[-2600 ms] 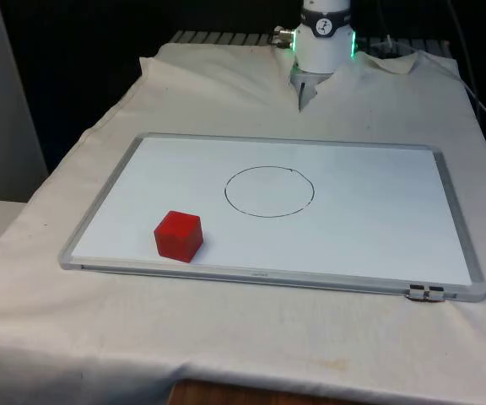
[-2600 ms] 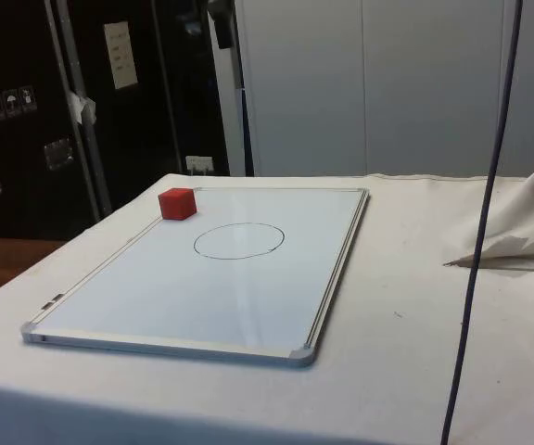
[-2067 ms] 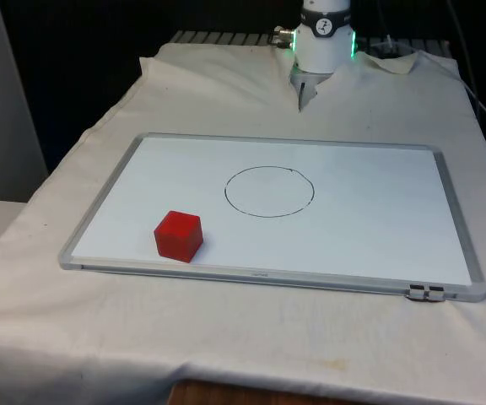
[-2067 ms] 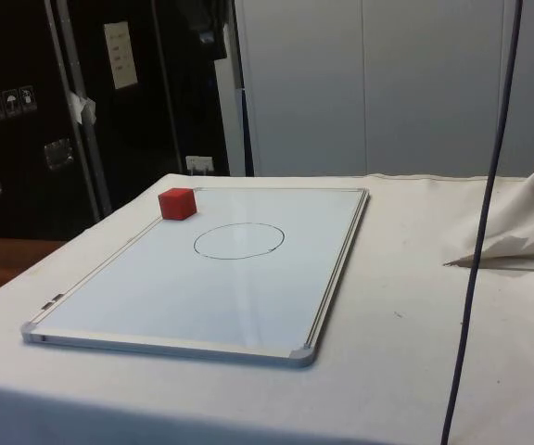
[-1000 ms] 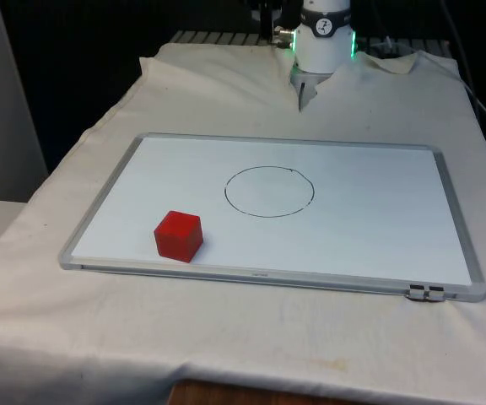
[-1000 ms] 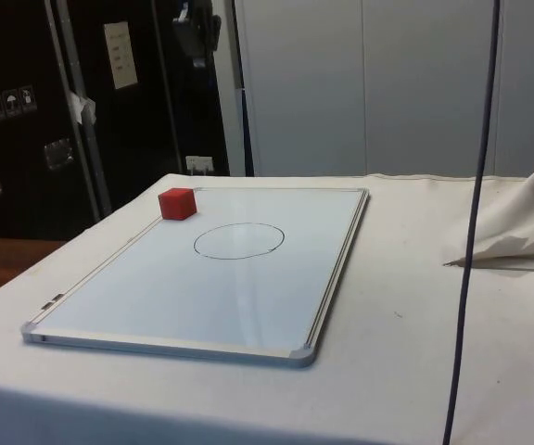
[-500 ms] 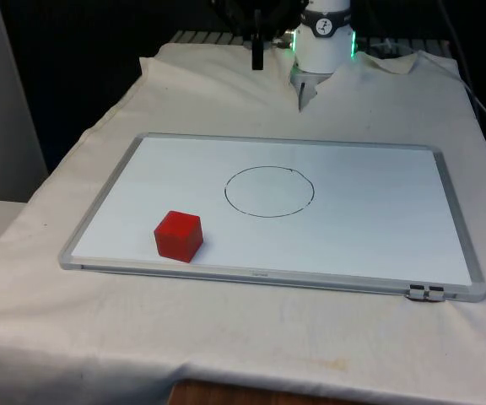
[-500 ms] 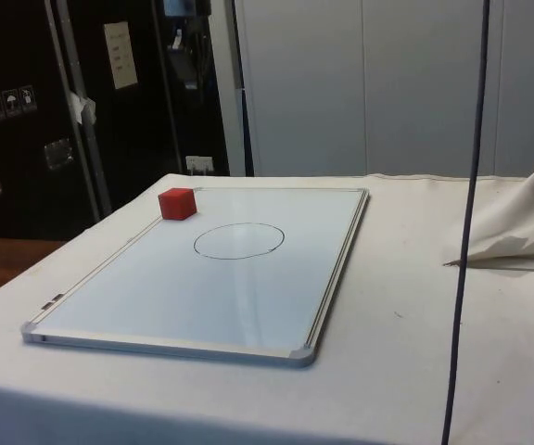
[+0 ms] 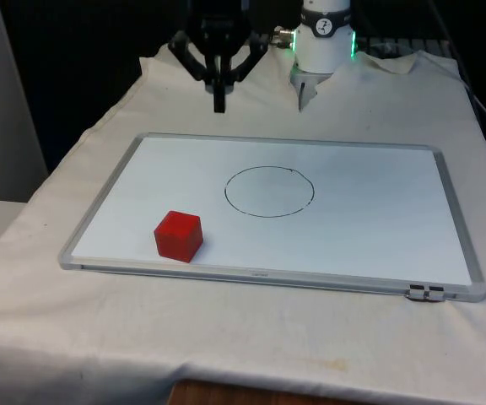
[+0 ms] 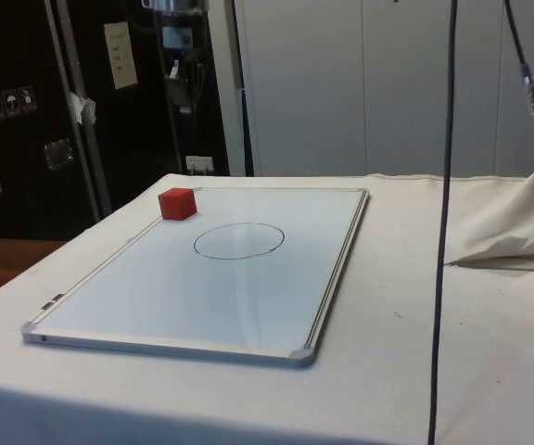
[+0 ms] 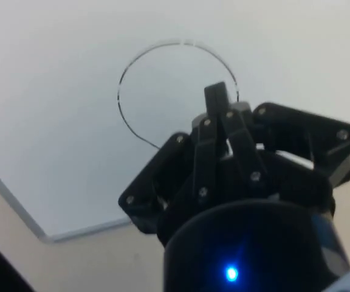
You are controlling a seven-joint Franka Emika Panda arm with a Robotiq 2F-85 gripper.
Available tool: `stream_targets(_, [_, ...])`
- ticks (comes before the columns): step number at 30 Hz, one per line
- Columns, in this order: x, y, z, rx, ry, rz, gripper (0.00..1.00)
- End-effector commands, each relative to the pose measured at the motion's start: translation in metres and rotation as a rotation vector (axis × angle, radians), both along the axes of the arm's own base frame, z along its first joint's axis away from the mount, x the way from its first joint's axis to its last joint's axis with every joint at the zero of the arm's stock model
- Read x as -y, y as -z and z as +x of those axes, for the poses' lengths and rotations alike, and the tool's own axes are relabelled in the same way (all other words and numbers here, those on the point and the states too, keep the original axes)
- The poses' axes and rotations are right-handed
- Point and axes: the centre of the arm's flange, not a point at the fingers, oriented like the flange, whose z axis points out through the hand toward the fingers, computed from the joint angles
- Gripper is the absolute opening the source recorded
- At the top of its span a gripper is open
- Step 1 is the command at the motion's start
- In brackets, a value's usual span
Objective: Push the cube into the marked area.
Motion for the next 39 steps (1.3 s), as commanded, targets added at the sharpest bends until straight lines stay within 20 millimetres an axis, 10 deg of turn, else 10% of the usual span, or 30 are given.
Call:
stream_targets(1, [0.004,0.004,0.004,0.008,-0.003,0.005,0.00])
stream_targets(25, [0.009,0.048,0.015,0.071,-0.148,-0.044,0.00])
stream_targets(39, [0.046,0.089,0.024,0.102,-0.177,-0.061,0.00])
